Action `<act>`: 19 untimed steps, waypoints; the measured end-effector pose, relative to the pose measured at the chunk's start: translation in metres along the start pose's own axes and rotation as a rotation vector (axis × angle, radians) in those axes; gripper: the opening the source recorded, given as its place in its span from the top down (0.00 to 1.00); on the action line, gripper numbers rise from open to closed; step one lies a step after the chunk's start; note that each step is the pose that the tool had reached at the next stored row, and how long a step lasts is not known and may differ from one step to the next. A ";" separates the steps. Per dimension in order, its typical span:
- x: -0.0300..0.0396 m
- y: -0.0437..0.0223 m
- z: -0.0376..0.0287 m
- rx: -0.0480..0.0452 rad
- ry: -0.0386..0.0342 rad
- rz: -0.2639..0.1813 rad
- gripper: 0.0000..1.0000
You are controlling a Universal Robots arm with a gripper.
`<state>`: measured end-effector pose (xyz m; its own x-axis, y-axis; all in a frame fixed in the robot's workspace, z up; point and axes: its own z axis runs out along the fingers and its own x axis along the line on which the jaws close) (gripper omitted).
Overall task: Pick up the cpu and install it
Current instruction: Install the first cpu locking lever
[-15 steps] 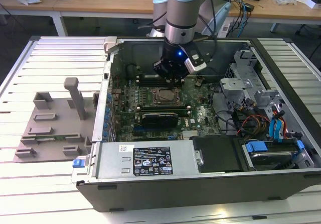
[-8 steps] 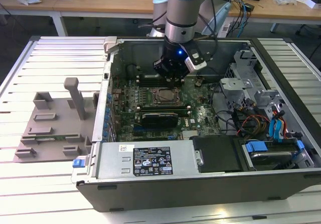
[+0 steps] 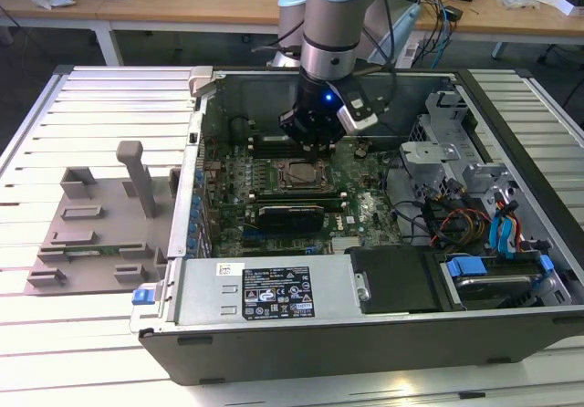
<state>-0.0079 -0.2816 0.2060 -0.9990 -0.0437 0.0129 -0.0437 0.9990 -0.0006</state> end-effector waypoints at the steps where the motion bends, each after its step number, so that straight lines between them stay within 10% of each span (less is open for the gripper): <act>1: 0.0000 -0.0006 0.0000 0.0000 0.0000 0.000 0.89; 19: 0.0005 -0.0080 -0.0102 0.0043 0.0002 0.001 0.89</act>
<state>-0.0079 -0.2896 0.2161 -0.9990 -0.0429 0.0131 -0.0430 0.9991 -0.0049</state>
